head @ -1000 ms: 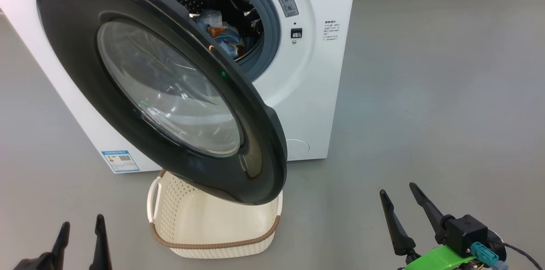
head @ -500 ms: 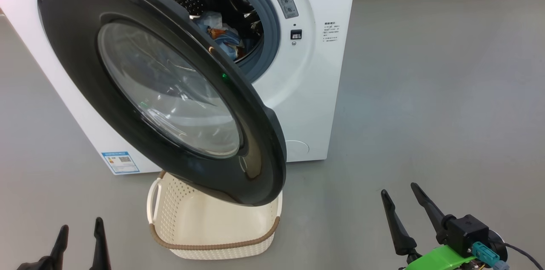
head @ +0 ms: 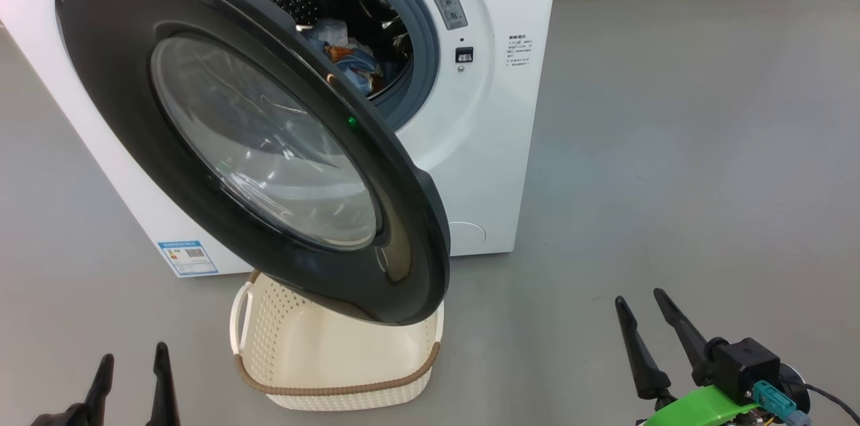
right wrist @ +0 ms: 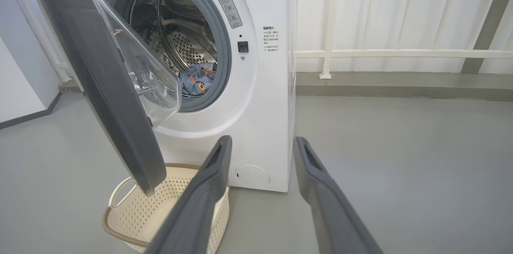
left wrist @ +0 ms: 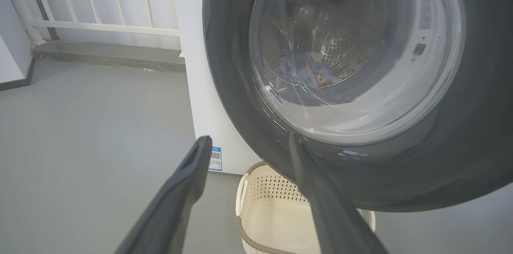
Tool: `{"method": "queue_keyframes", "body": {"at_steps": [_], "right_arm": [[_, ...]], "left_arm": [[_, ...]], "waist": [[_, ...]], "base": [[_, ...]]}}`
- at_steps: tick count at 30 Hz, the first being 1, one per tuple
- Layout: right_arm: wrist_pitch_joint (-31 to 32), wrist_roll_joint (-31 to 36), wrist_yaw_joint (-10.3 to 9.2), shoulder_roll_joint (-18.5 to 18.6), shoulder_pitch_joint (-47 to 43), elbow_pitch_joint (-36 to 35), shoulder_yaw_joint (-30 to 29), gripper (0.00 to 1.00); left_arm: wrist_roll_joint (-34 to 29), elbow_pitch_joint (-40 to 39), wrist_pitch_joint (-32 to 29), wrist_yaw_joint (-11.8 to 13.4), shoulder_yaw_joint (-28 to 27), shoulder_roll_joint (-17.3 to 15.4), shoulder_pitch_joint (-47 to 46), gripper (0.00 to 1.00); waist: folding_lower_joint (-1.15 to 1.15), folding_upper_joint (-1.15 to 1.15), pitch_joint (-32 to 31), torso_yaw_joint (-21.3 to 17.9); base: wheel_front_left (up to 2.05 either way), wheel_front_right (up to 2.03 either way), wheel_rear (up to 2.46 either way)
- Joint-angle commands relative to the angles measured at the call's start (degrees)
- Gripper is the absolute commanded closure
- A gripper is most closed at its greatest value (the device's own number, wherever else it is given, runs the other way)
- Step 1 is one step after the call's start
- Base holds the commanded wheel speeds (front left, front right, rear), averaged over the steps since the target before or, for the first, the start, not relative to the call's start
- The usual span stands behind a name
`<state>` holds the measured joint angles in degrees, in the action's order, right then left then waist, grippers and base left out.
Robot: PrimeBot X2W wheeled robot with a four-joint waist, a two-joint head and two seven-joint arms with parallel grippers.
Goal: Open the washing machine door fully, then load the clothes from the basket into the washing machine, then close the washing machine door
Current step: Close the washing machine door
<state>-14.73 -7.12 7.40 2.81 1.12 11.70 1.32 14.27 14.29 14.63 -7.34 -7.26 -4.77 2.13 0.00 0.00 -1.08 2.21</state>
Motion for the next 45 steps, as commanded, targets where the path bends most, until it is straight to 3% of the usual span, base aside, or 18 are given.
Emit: {"method": "queue_keyframes", "body": {"at_steps": [1, 3, 4, 22, 31, 45], "right_arm": [[-0.3, 0.4, 0.09, 0.1, 1.3, -1.4, 1.4, 0.7], [-0.3, 0.2, 0.09, 0.1, 1.3, -1.4, 1.4, 0.99], [-0.3, 0.0, 0.09, 0.1, 1.3, -1.3, 1.6, 1.0], [-0.3, -0.3, 0.09, 0.1, 2.2, -1.5, 1.6, 1.0], [-0.3, -3.0, 0.09, 0.1, 6.8, -7.3, 2.8, 1.0], [-0.3, -9.1, 0.09, 0.1, 21.3, -16.0, 17.5, 1.0]], "left_arm": [[-0.1, -1.7, 0.4, -0.1, -1.6, -1.0, -1.5, 0.0], [0.0, -1.7, 0.4, -0.1, -1.4, -1.0, -1.5, 0.0], [0.1, -1.8, 0.4, -0.1, -1.3, -1.0, -1.4, 0.0], [0.3, -2.4, 0.4, -0.1, -1.2, -0.2, -0.8, 0.0], [0.5, -3.0, 0.4, -0.1, -1.2, 0.4, -0.2, 0.0], [1.0, -3.8, 0.4, -0.1, -0.3, 1.3, -0.8, 0.0]], "waist": [[0.0, 0.0, 0.0, 0.0], [0.0, 0.0, 0.0, 0.1], [0.0, 0.0, 0.0, 0.1], [0.0, 0.0, -0.2, 0.6], [0.0, 0.0, 0.2, 0.7], [0.0, 0.0, 0.5, 3.6]], "base": [[0.0, 0.0, 0.0], [0.0, 0.0, 0.0], [0.0, 0.0, 0.0], [0.0, 0.0, 0.0], [0.0, 0.0, 0.0], [0.0, 0.0, 0.0]]}}
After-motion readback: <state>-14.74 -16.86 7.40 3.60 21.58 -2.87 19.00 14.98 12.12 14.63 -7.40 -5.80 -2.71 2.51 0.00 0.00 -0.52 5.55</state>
